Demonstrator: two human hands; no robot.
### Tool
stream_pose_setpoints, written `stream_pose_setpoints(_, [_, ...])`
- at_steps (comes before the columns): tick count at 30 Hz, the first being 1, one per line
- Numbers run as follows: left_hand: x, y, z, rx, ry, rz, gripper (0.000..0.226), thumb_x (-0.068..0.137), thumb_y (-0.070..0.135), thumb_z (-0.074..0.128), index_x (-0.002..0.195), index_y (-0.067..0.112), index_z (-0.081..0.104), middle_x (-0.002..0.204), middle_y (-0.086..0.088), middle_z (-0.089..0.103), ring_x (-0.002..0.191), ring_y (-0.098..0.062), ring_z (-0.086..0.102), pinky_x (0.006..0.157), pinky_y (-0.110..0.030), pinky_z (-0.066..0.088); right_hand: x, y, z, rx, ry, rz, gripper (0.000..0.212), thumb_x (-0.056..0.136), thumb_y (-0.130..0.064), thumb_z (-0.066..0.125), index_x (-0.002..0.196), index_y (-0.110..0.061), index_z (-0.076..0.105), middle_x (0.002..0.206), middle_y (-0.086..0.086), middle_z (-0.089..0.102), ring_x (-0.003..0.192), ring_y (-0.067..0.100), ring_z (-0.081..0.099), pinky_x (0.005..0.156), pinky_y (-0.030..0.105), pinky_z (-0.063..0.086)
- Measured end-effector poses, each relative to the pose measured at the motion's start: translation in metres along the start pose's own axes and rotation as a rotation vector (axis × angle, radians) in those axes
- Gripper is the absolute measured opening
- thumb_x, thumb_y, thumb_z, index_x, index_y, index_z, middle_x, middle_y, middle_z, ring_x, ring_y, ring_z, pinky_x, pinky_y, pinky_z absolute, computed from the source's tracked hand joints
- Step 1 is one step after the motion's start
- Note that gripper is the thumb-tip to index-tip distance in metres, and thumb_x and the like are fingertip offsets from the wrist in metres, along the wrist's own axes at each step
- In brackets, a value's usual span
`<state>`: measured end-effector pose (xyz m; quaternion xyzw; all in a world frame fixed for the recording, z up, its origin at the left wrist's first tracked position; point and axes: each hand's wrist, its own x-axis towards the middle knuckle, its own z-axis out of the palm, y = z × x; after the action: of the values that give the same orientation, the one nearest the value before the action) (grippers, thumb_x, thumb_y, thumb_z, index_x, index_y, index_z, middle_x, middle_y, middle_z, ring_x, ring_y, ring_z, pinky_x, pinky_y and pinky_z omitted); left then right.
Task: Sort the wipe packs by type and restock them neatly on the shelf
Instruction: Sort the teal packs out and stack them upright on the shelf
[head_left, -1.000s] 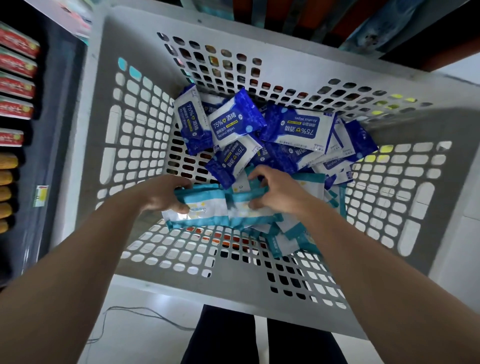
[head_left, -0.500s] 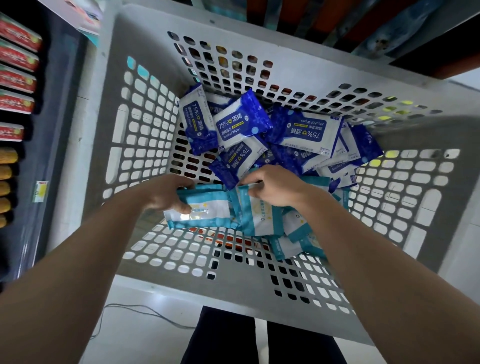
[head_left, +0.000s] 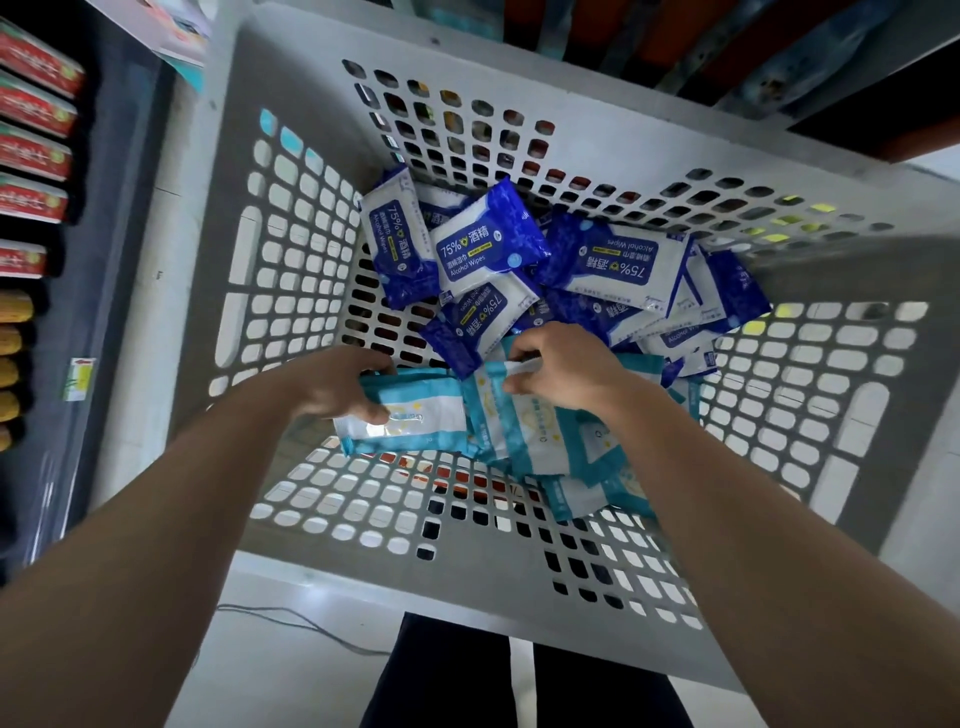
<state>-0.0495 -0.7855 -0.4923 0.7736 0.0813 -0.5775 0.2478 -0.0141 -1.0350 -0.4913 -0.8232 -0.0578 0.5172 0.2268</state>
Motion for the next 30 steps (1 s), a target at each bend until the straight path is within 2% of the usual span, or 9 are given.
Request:
stream_pose_setpoints(2, [0.001, 0.000, -0.001, -0.003, -0.001, 0.001, 0.035, 0.077, 0.013, 0.078, 0.105, 0.022, 0.059, 0.096, -0.002, 0.065, 0.085, -0.020, 0.059, 0.073, -0.029, 0.043, -0.001, -0.001, -0.001, 0.062, 0.041, -0.002, 0.044, 0.090, -0.028, 0.066, 0.132, -0.023, 0.055, 0.133, -0.001, 0.056, 0.107, 0.017, 0.059, 0.085, 0.025, 0.043])
stream_pose_setpoints(4, [0.001, 0.000, -0.002, -0.013, 0.009, -0.004, 0.035, 0.077, 0.012, 0.077, 0.106, 0.019, 0.060, 0.098, -0.004, 0.066, 0.087, -0.021, 0.060, 0.075, -0.030, 0.045, -0.001, 0.001, -0.001, 0.189, 0.056, 0.000, 0.048, 0.093, -0.020, 0.061, 0.138, -0.027, 0.047, 0.120, -0.003, 0.061, 0.085, 0.009, 0.064, 0.073, 0.021, 0.048])
stream_pose_setpoints(5, [0.001, 0.000, -0.002, -0.021, 0.014, -0.008, 0.035, 0.077, 0.011, 0.077, 0.107, 0.019, 0.060, 0.099, -0.004, 0.066, 0.088, -0.021, 0.060, 0.075, -0.029, 0.045, -0.001, 0.002, -0.001, 0.272, 0.060, 0.011, 0.047, 0.092, -0.016, 0.060, 0.136, -0.027, 0.048, 0.107, -0.003, 0.061, 0.074, 0.007, 0.064, 0.065, 0.021, 0.050])
stream_pose_setpoints(8, [0.001, 0.001, -0.004, -0.037, 0.031, -0.014, 0.034, 0.077, 0.010, 0.076, 0.105, 0.018, 0.058, 0.095, -0.002, 0.064, 0.082, -0.016, 0.058, 0.065, -0.024, 0.040, -0.001, 0.010, 0.001, 0.421, 0.104, 0.118, 0.023, 0.083, -0.009, 0.063, 0.103, -0.017, 0.059, 0.095, 0.003, 0.062, 0.080, 0.021, 0.067, 0.072, 0.037, 0.059])
stream_pose_setpoints(11, [0.001, 0.002, -0.004, -0.042, 0.035, -0.020, 0.035, 0.078, 0.010, 0.076, 0.107, 0.017, 0.058, 0.092, 0.001, 0.063, 0.078, -0.012, 0.056, 0.062, -0.022, 0.039, -0.006, 0.017, 0.010, 0.383, 0.041, 0.271, 0.016, 0.078, -0.016, 0.070, 0.085, -0.011, 0.056, 0.085, 0.009, 0.067, 0.069, 0.027, 0.071, 0.069, 0.045, 0.060])
stream_pose_setpoints(15, [0.003, 0.003, -0.001, -0.023, 0.030, -0.024, 0.041, 0.078, 0.011, 0.077, 0.115, 0.015, 0.058, 0.104, -0.005, 0.065, 0.090, -0.021, 0.060, 0.078, -0.031, 0.046, -0.010, 0.018, 0.032, 0.105, -0.134, 0.344, 0.026, 0.087, -0.036, 0.065, 0.095, -0.012, 0.059, 0.078, 0.003, 0.064, 0.069, 0.018, 0.069, 0.066, 0.033, 0.060])
stream_pose_setpoints(19, [0.008, 0.001, 0.002, 0.042, 0.025, -0.003, 0.038, 0.077, 0.017, 0.078, 0.109, 0.018, 0.059, 0.105, -0.005, 0.066, 0.093, -0.024, 0.061, 0.086, -0.037, 0.049, -0.006, 0.014, 0.053, -0.169, 0.009, 0.306, 0.048, 0.085, -0.050, 0.063, 0.116, -0.015, 0.053, 0.092, 0.000, 0.059, 0.091, 0.021, 0.061, 0.072, 0.031, 0.048])
stream_pose_setpoints(24, [0.009, 0.001, 0.005, 0.067, 0.038, 0.004, 0.040, 0.078, 0.018, 0.076, 0.114, 0.016, 0.059, 0.105, -0.004, 0.065, 0.092, -0.024, 0.060, 0.082, -0.034, 0.047, 0.001, 0.007, 0.070, 0.012, 0.126, 0.342, 0.062, 0.081, -0.030, 0.070, 0.132, -0.014, 0.039, 0.113, 0.004, 0.062, 0.102, 0.024, 0.062, 0.070, 0.030, 0.043])
stream_pose_setpoints(30, [0.003, 0.002, 0.002, -0.065, 0.061, 0.036, 0.031, 0.082, 0.015, 0.073, 0.109, 0.014, 0.059, 0.103, -0.006, 0.066, 0.090, -0.024, 0.061, 0.074, -0.030, 0.047, 0.005, 0.009, 0.061, 0.353, 0.014, 0.357, 0.041, 0.075, -0.022, 0.077, 0.111, -0.010, 0.061, 0.101, 0.004, 0.064, 0.085, 0.018, 0.060, 0.073, 0.028, 0.050])
